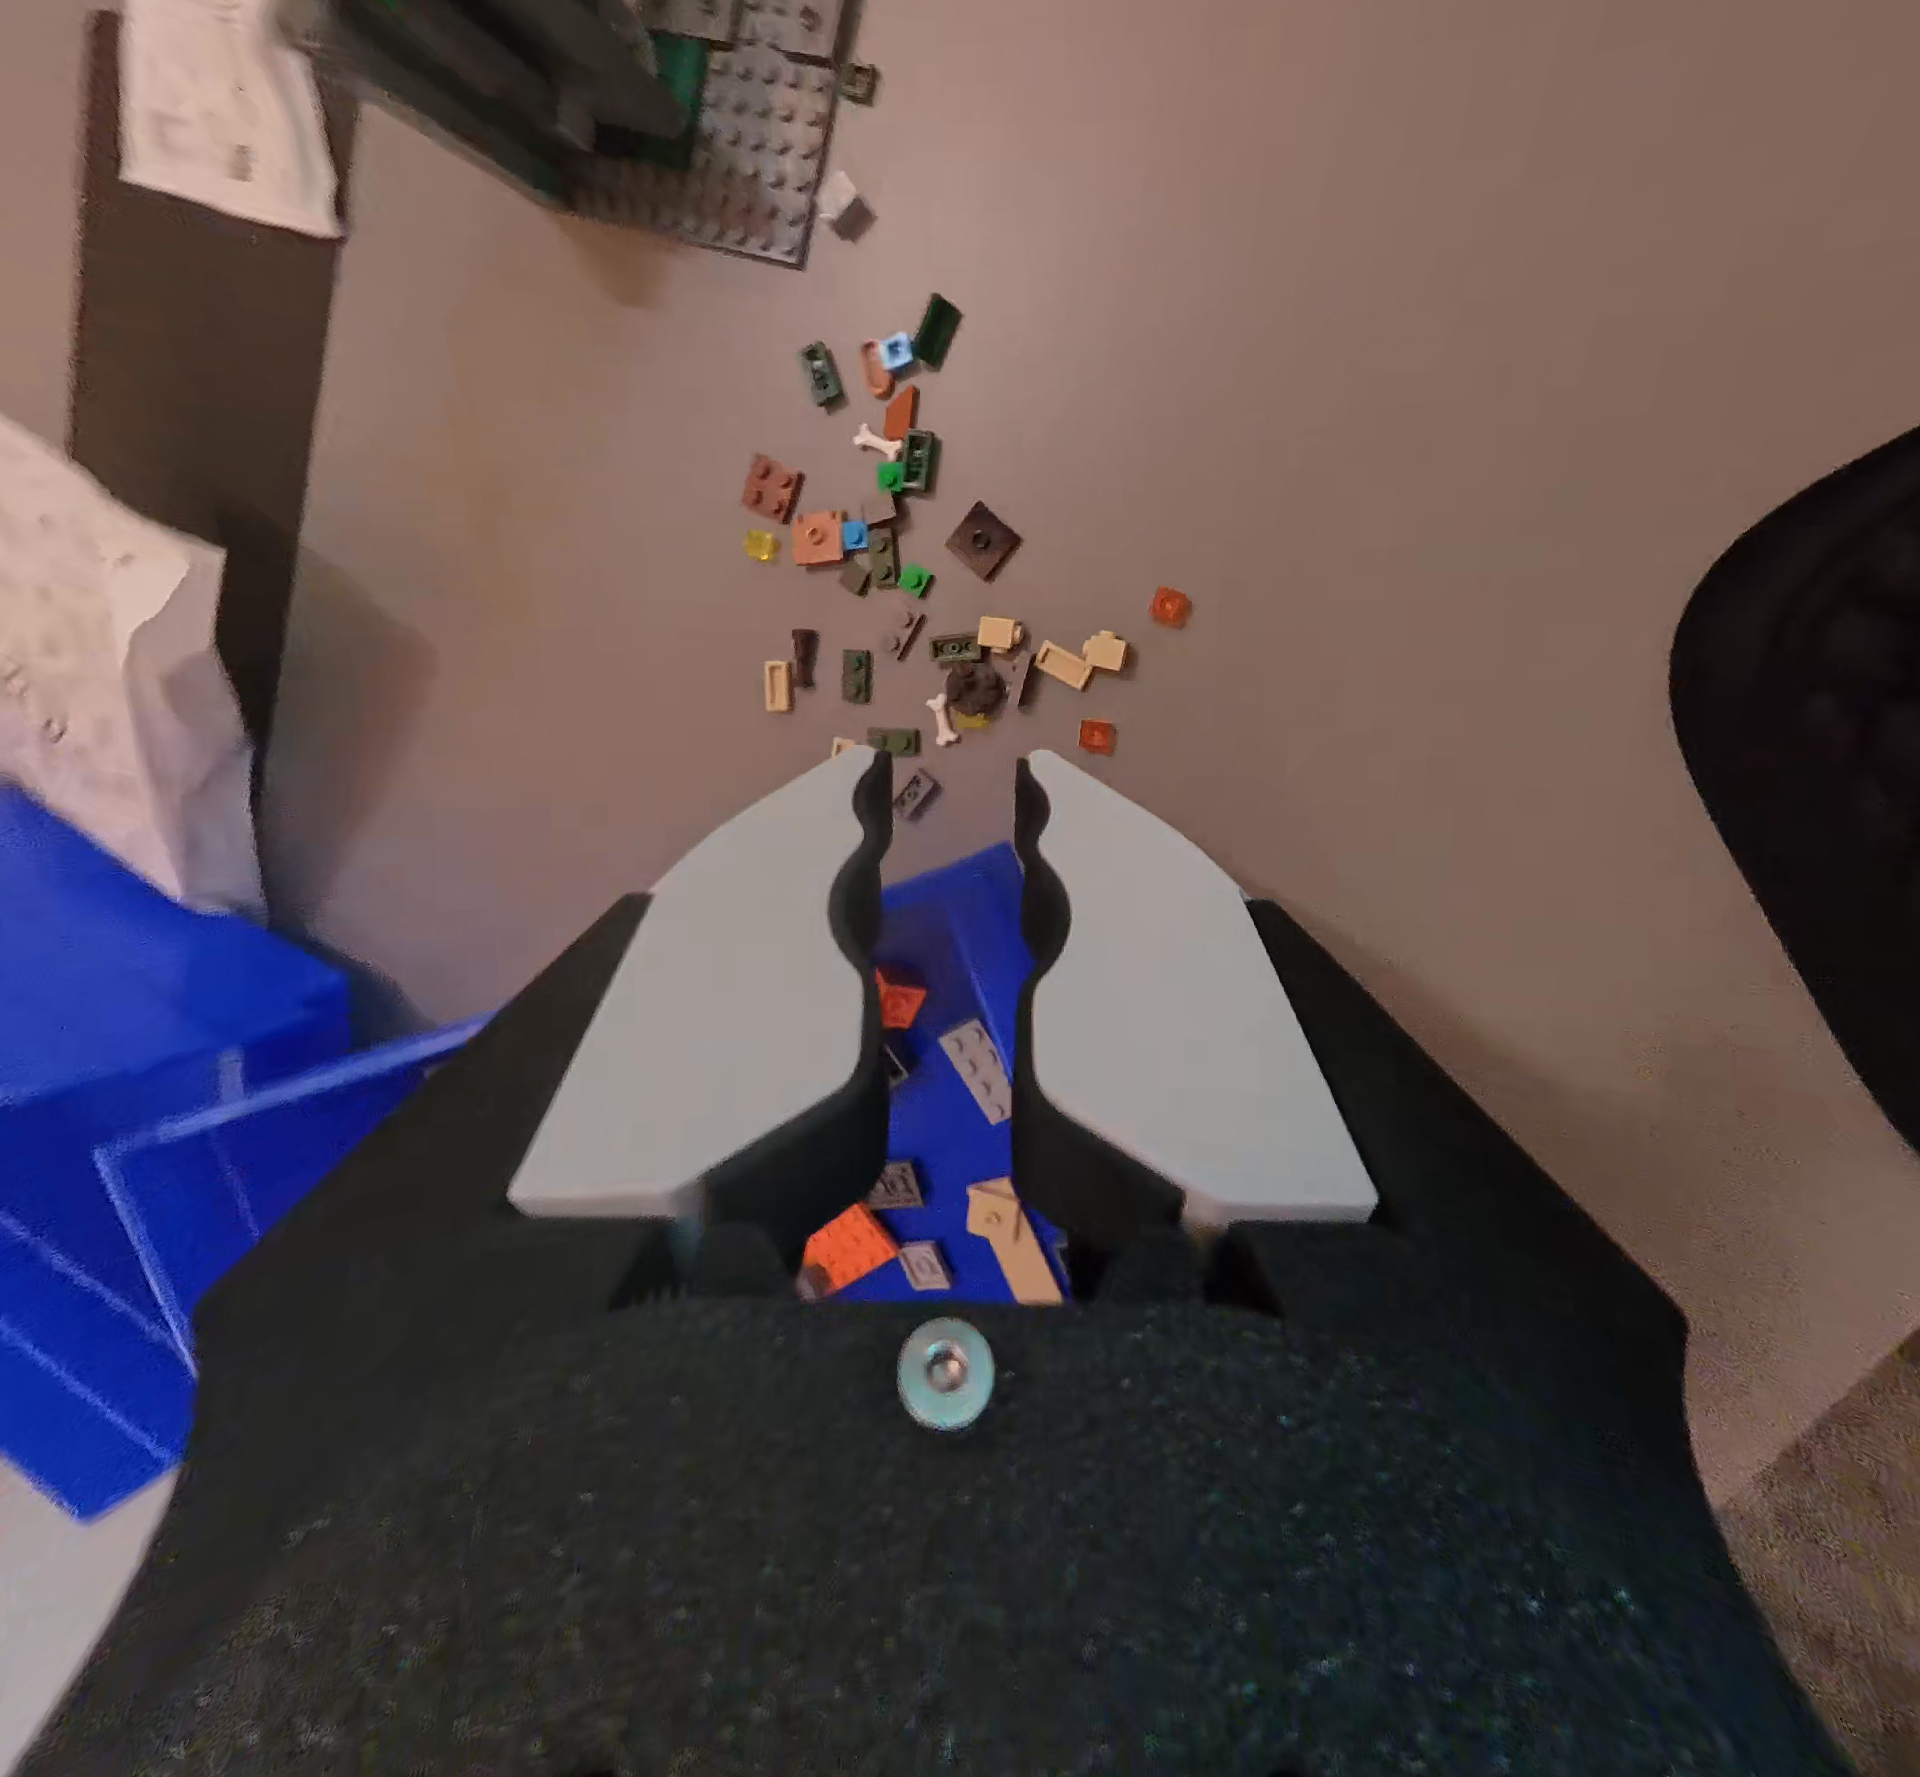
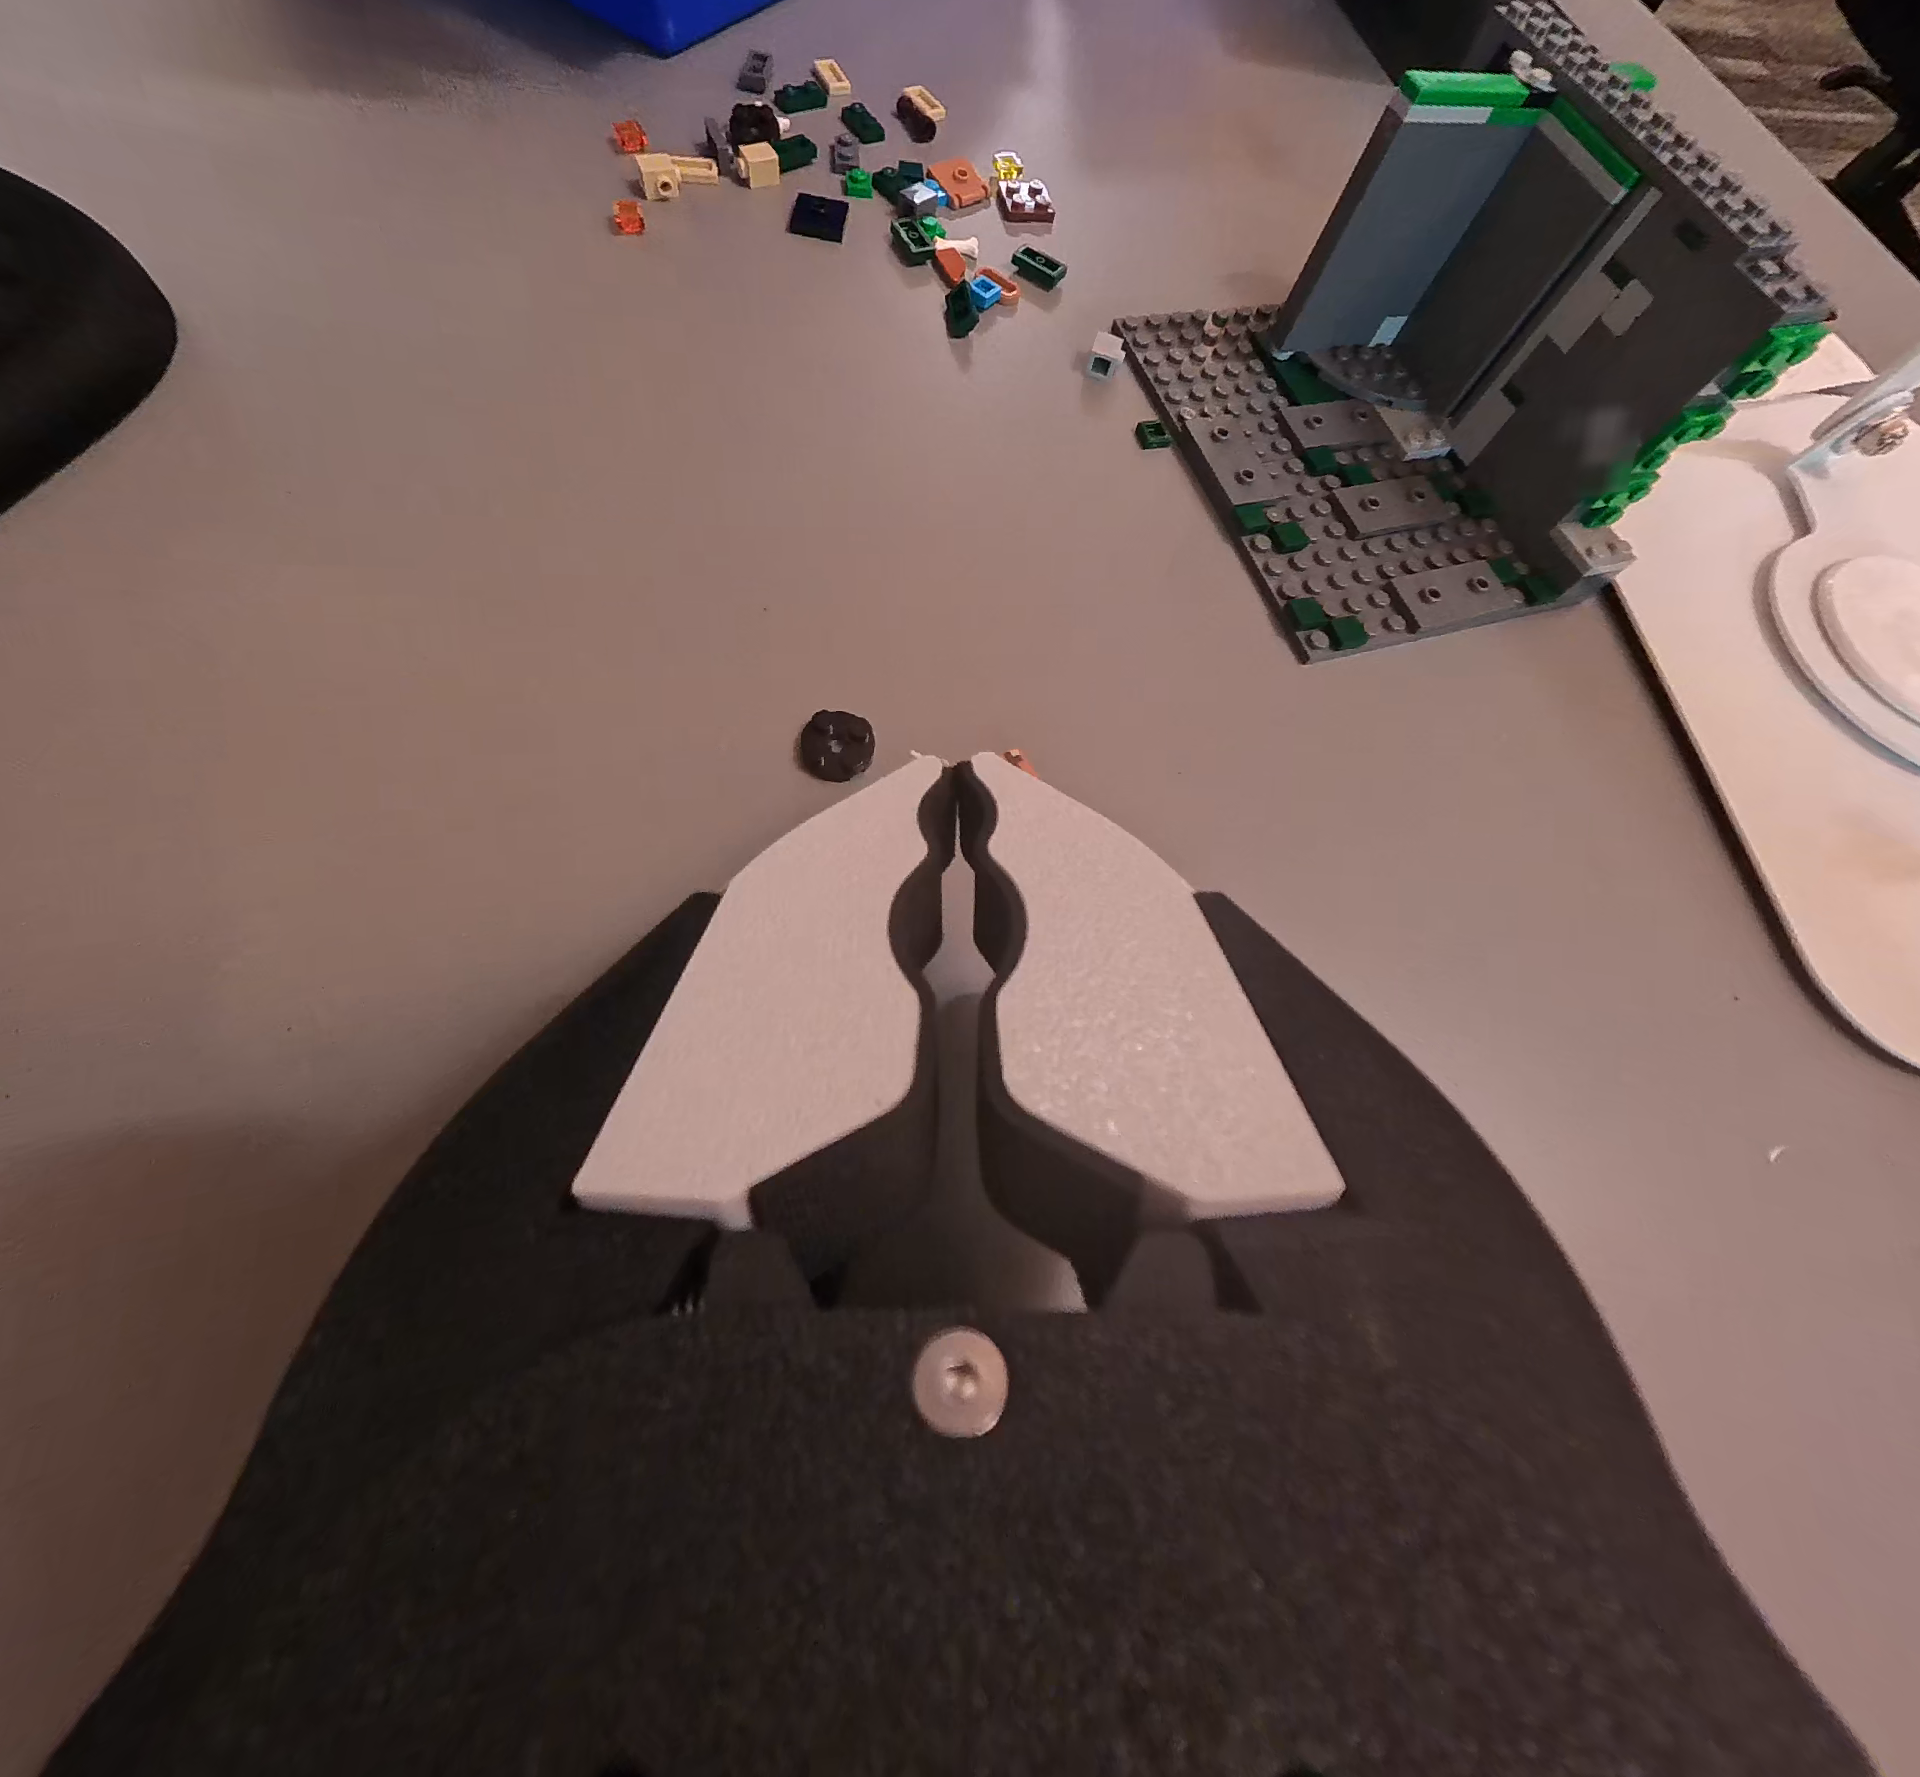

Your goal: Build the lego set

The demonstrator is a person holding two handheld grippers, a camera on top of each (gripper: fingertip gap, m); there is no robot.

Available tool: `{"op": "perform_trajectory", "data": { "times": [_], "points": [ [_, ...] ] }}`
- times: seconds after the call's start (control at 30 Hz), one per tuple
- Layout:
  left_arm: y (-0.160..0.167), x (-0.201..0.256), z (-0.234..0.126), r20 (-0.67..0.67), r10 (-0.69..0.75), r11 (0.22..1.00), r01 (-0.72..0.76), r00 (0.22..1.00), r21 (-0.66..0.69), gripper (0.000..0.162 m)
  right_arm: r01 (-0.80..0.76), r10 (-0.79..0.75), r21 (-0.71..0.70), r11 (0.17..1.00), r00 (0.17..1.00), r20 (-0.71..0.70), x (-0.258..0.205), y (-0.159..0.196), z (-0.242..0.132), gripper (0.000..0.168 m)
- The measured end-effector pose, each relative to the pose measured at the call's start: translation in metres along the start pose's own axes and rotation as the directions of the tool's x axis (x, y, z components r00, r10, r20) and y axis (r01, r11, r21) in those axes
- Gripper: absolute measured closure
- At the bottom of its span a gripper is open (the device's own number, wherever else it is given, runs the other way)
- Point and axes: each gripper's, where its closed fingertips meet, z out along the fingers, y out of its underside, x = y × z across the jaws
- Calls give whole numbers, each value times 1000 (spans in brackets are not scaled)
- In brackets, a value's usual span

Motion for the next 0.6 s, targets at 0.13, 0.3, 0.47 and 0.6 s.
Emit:
{"op": "perform_trajectory", "data": {
  "times": [0.13, 0.3, 0.47, 0.6],
  "points": [
    [27, -8, -30, 114, -158, 985, 149, 981, 84, 147, -1, 1, -5, 1000, 1000, 3, -1, 1, 1, 168],
    [95, -33, -75, 227, -346, 938, 337, 910, 78, 162, 5, -5, -26, 1000, 1000, 11, -4, 6, 6, 168],
    [154, -55, -101, 300, -438, 894, 446, 847, 43, 162, 14, -14, -49, 999, 1000, 1, -5, 9, 8, 168],
    [190, -70, -101, 297, -488, 864, 503, 820, 31, 162, 15, -16, -60, 998, 1000, -8, -4, 11, 8, 168]
  ]
}}
